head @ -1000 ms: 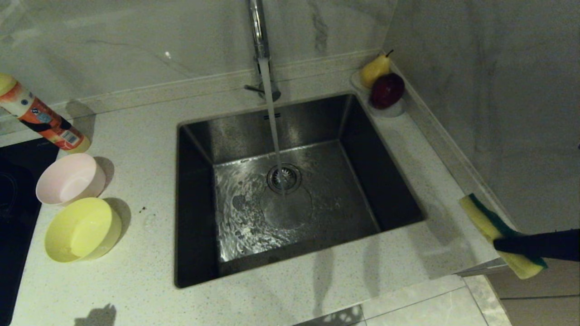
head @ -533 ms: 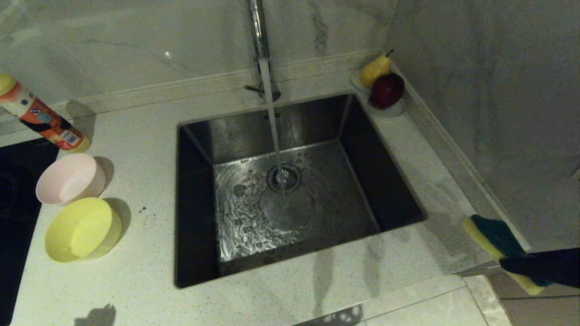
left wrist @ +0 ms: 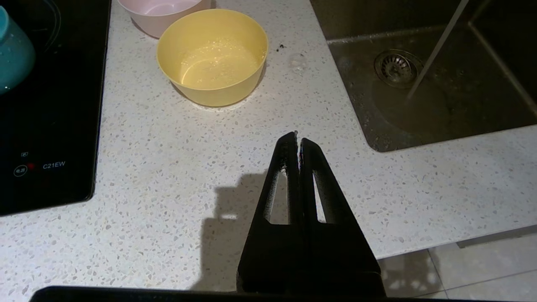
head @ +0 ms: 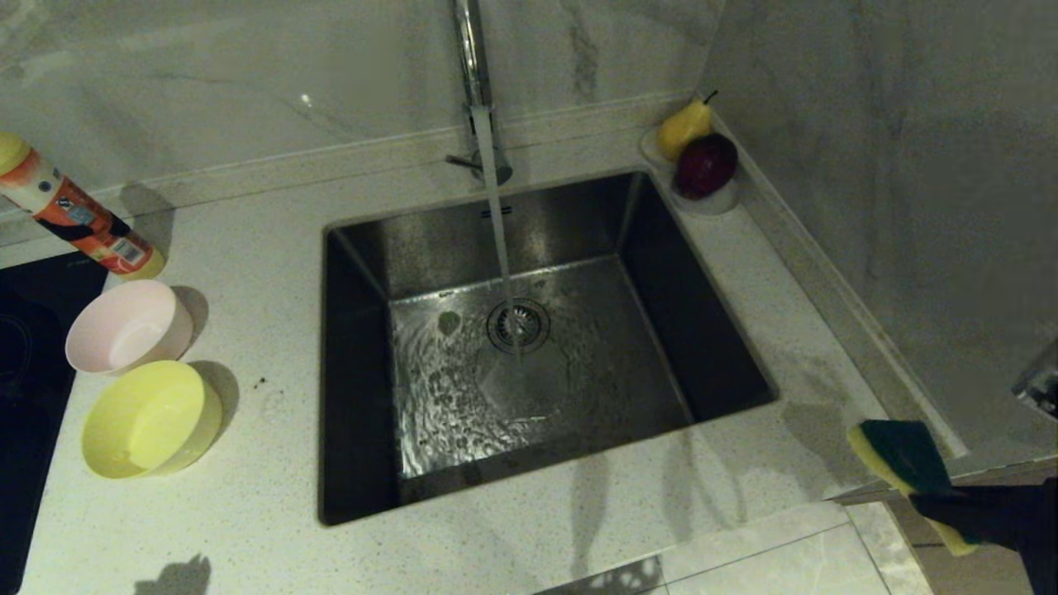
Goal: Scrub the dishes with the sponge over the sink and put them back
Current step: Put down the sponge
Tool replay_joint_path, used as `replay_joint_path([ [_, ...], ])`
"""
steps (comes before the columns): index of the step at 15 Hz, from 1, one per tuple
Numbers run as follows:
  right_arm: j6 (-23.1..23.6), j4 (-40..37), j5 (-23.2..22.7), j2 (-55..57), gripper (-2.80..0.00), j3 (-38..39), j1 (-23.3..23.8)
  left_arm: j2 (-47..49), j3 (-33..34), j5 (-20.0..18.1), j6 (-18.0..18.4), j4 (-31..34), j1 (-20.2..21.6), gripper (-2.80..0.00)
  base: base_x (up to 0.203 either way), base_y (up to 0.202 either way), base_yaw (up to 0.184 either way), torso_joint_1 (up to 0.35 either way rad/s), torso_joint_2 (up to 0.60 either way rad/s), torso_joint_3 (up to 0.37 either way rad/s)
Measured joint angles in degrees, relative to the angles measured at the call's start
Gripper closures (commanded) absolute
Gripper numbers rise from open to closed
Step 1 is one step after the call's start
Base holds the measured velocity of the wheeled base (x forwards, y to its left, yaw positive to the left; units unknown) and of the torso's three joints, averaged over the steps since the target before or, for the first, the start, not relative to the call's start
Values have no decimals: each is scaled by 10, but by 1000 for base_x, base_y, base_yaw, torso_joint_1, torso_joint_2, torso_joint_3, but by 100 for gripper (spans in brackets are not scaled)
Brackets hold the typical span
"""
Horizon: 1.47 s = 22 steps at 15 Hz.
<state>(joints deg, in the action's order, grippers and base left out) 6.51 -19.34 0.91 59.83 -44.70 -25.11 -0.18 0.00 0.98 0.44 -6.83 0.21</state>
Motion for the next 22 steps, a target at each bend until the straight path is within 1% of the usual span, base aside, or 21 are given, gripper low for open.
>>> replay_joint_path([
  [2,4,39,16,5,0,21,1,0,0,1,0,0,0,0,0,0,0,0,0,0],
  [4,3,56,34,13,0,28,1,0,0,0,0,0,0,0,0,0,0,0,0,0],
  [6,3,68,40,21,0,34,1,0,0,0,0,0,0,0,0,0,0,0,0,0],
  [7,4,86,42,31,0,42,1,0,0,-1,0,0,0,0,0,0,0,0,0,0],
  [9,4,140,50,57,0,66,1,0,0,0,0,0,0,0,0,0,0,0,0,0],
  [12,1,237,94,108,0,97,4,0,0,0,0,0,0,0,0,0,0,0,0,0],
  [13,1,262,101,123,0,104,7,0,0,0,0,0,0,0,0,0,0,0,0,0],
  [15,2,297,107,157,0,108,22,0,0,0,0,0,0,0,0,0,0,0,0,0],
  [19,13,390,104,229,0,108,77,0,0,0,0,0,0,0,0,0,0,0,0,0],
  [22,14,407,103,261,0,88,91,1,0,0,0,0,0,0,0,0,0,0,0,0],
])
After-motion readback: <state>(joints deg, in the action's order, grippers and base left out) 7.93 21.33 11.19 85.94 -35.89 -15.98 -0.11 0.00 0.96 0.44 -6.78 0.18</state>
